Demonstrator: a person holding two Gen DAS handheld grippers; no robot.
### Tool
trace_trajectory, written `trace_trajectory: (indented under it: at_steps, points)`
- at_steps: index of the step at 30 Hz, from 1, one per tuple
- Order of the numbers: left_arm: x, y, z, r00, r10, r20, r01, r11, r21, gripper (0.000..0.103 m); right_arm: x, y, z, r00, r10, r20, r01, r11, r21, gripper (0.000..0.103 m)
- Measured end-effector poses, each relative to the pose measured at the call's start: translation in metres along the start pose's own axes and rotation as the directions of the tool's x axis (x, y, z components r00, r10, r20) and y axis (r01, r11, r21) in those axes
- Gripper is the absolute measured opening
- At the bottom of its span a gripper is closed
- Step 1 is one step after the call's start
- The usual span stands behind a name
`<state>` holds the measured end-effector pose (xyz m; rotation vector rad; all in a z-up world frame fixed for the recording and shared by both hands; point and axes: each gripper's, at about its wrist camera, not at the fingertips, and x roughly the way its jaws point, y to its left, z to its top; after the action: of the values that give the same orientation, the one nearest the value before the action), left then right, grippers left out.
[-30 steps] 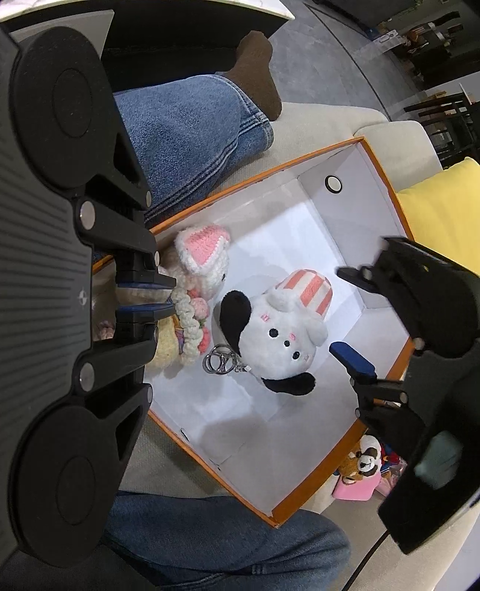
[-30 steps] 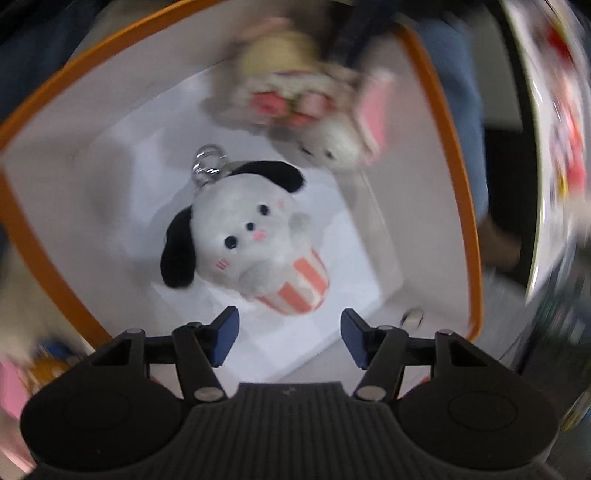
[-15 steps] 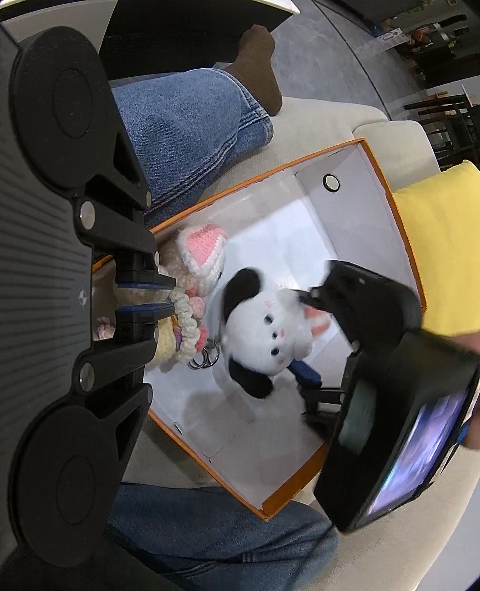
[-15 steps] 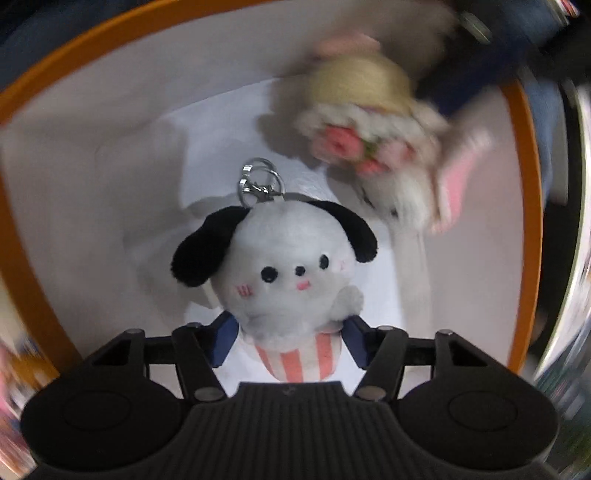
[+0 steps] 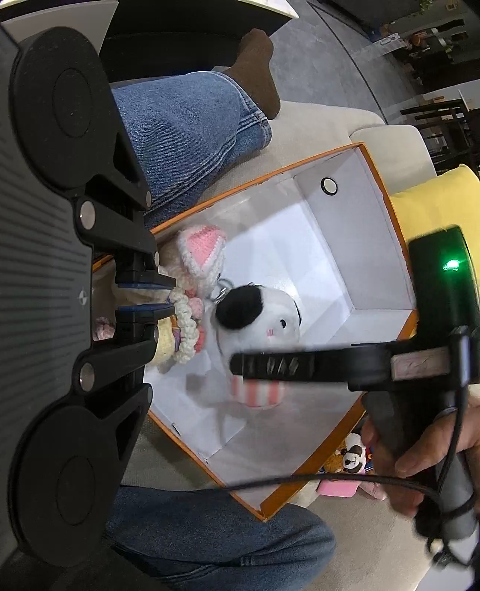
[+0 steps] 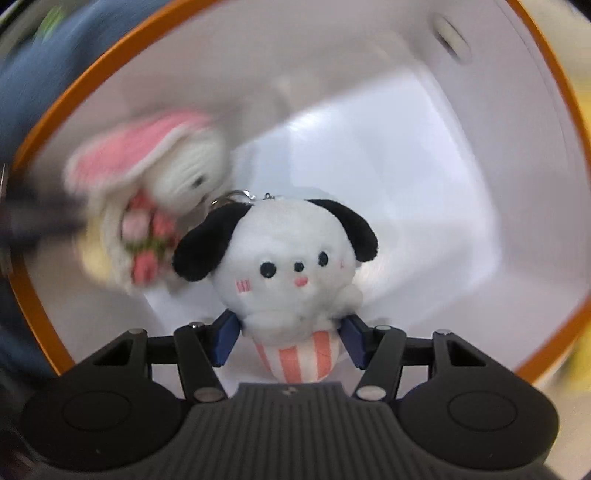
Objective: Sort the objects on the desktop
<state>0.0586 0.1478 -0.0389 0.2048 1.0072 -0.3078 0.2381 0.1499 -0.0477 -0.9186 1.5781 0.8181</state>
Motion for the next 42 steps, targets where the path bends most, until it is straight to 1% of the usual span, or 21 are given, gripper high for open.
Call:
trace_trajectory:
  at_steps: [2, 4, 8, 10, 13, 15, 18, 22, 25, 27, 29, 31, 32, 33, 34, 35, 36, 38, 39, 41, 42]
  points:
    - [0.0, 0.0, 0.0, 1.0, -0.001, 0.003, 0.001, 1.0, -0.003, 0.01, -0.001, -0.013, -0.003, 0.995, 0.091, 0.03, -0.094, 0.983, 0.156, 0.061]
    - [0.0, 0.0, -0.001, 1.0, -0.004, 0.006, 0.004, 1.0, -0.007, 0.01, -0.002, -0.021, -0.009, 0.984, 0.156, 0.089, -0.175, 0.946, 0.275, 0.061]
    - [0.0, 0.0, 0.0, 1.0, 0.004, 0.006, -0.004, 1.0, 0.002, 0.01, 0.001, -0.026, -0.021, 0.95, 0.251, 0.185, -0.307, 0.855, 0.417, 0.061]
    - [0.001, 0.0, 0.0, 1.0, 0.005, 0.004, -0.005, 1.0, 0.003, 0.01, 0.003, -0.024, -0.024, 0.935, 0.282, 0.216, -0.352, 0.816, 0.458, 0.061]
    - [0.0, -0.002, 0.0, 1.0, 0.011, 0.002, -0.011, 1.0, 0.013, 0.01, 0.003, -0.019, -0.027, 0.925, 0.288, 0.248, -0.376, 0.789, 0.486, 0.061]
    - [0.0, -0.001, 0.0, 1.0, 0.009, 0.002, -0.009, 1.0, 0.019, 0.01, 0.004, -0.019, -0.027, 0.911, 0.316, 0.263, -0.409, 0.763, 0.5, 0.06]
    - [0.001, -0.001, 0.0, 1.0, 0.004, 0.004, -0.004, 0.999, 0.033, 0.01, 0.003, -0.016, -0.025, 0.898, 0.336, 0.285, -0.439, 0.745, 0.503, 0.059]
    - [0.002, -0.002, 0.001, 1.0, -0.009, 0.001, 0.009, 0.998, 0.055, 0.01, 0.004, -0.012, -0.023, 0.884, 0.368, 0.288, -0.467, 0.701, 0.539, 0.058]
    - [0.007, -0.005, 0.002, 1.0, -0.006, -0.013, 0.006, 0.998, 0.069, 0.01, 0.01, -0.008, -0.017, 0.876, 0.389, 0.284, -0.481, 0.662, 0.575, 0.061]
    - [0.008, -0.007, 0.004, 1.0, 0.008, -0.02, -0.006, 0.997, 0.077, 0.01, 0.008, -0.002, -0.008, 0.888, 0.378, 0.264, -0.46, 0.69, 0.559, 0.063]
    - [0.008, -0.007, 0.004, 1.0, 0.013, -0.023, -0.011, 0.997, 0.082, 0.01, 0.001, 0.005, -0.004, 0.892, 0.366, 0.267, -0.453, 0.723, 0.522, 0.063]
    - [0.008, -0.007, 0.004, 0.999, 0.016, -0.028, -0.014, 0.997, 0.078, 0.01, -0.008, 0.012, 0.0, 0.898, 0.352, 0.265, -0.439, 0.764, 0.473, 0.07]
    - [0.008, -0.007, 0.004, 0.999, 0.018, -0.03, -0.015, 0.997, 0.077, 0.01, -0.014, 0.018, 0.001, 0.901, 0.343, 0.267, -0.431, 0.789, 0.438, 0.07]
    - [0.008, -0.006, 0.004, 0.999, 0.018, -0.033, -0.016, 0.997, 0.075, 0.01, -0.019, 0.024, 0.002, 0.905, 0.334, 0.264, -0.418, 0.814, 0.402, 0.076]
    - [0.008, -0.007, 0.005, 0.999, 0.02, -0.037, -0.017, 0.997, 0.074, 0.01, -0.025, 0.031, 0.003, 0.903, 0.339, 0.264, -0.418, 0.833, 0.361, 0.085]
    - [0.008, -0.007, 0.006, 0.999, 0.022, -0.04, -0.019, 0.997, 0.074, 0.01, -0.031, 0.036, 0.003, 0.9, 0.345, 0.267, -0.422, 0.844, 0.331, 0.086]
    - [0.008, -0.007, 0.006, 0.999, 0.022, -0.041, -0.019, 0.997, 0.073, 0.01, -0.038, 0.041, 0.002, 0.902, 0.338, 0.269, -0.412, 0.861, 0.299, 0.085]
    - [0.007, -0.007, 0.006, 0.999, 0.023, -0.044, -0.02, 0.997, 0.071, 0.01, -0.054, 0.05, 0.002, 0.912, 0.29, 0.289, -0.361, 0.903, 0.234, 0.083]
    - [0.007, -0.007, 0.006, 0.999, 0.024, -0.045, -0.021, 0.997, 0.07, 0.01, -0.061, 0.053, 0.002, 0.916, 0.272, 0.296, -0.341, 0.915, 0.214, 0.077]
    - [0.008, -0.007, 0.007, 0.999, 0.026, -0.047, -0.023, 0.997, 0.069, 0.01, -0.075, 0.057, 0.003, 0.915, 0.239, 0.325, -0.308, 0.933, 0.183, 0.074]
    - [0.008, -0.007, 0.007, 0.999, 0.027, -0.048, -0.023, 0.997, 0.068, 0.01, -0.081, 0.06, 0.004, 0.914, 0.224, 0.339, -0.293, 0.941, 0.17, 0.07]
